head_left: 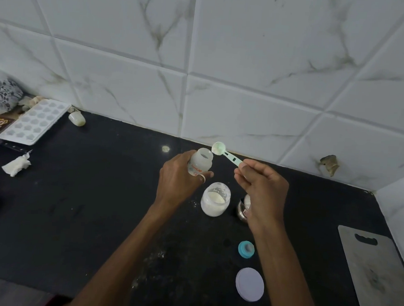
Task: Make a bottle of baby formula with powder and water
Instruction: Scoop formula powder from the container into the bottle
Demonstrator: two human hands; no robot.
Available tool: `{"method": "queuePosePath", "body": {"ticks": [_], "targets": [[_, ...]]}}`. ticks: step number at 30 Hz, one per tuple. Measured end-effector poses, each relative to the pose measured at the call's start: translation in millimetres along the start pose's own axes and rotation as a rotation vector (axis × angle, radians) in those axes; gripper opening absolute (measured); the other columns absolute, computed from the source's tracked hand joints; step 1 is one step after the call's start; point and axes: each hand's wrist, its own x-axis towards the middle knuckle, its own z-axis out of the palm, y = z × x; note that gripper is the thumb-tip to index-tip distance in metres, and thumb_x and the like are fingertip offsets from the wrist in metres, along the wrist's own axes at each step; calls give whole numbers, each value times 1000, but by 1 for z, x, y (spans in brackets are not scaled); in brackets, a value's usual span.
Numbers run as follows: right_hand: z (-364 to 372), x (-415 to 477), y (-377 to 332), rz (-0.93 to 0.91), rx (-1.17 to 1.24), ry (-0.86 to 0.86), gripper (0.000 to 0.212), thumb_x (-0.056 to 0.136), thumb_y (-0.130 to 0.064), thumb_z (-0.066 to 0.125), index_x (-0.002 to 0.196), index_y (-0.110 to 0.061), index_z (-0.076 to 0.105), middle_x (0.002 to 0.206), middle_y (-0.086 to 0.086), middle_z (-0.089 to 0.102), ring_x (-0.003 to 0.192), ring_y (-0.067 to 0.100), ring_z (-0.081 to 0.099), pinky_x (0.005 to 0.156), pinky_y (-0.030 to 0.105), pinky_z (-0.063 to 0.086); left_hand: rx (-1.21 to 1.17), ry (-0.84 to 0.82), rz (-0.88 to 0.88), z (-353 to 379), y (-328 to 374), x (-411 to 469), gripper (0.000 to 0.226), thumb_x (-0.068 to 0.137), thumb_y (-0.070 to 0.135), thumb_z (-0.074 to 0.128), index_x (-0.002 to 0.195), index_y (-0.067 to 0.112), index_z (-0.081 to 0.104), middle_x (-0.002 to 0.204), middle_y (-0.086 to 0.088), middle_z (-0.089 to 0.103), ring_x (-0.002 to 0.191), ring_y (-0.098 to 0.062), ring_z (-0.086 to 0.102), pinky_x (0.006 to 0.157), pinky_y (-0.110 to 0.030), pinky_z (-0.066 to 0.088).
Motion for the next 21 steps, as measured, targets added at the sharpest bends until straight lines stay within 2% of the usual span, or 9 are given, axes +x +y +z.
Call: {"method": "queuePosePath", "body": {"ticks": [6,11,14,17,21], "targets": [[-22,15,16,51,-73,99,14,88,5,73,96,-5,78,89,13,78,81,22,78,70,22,60,-11,5,-52,6,-13,-7,54,71,45,92,115,22,70,103,12,69,92,-12,67,83,-39,61],[-36,27,47,-2,-415,127,14,89,-1,72,95,-13,77,83,4,77,75,13,77,65,20,60,-23,-8,-74,9,-22,-12,56,71,46,91,118,25,69,104,14,68,93,-10,68,84,-36,62],[-38,36,68,-98,-734,58,17,90,-5,69,91,-20,76,82,-1,76,75,12,74,75,33,64,-24,-6,-75,9,-25,-14,57,71,47,91,119,25,68,106,15,68,94,-8,67,85,-33,61],[-33,48,79,-181,-1026,-75,16,92,-6,66,99,-14,79,94,1,79,87,14,72,81,32,59,-23,6,-92,7,-29,-16,53,70,47,91,115,28,69,101,17,68,91,-8,67,83,-33,61],[-18,63,85,-284,-1347,-273,22,92,-7,63,99,-17,80,101,3,79,96,23,73,81,37,59,-23,6,-111,5,-34,-19,53,70,44,92,115,27,69,104,11,73,93,-10,69,84,-38,61]]}}
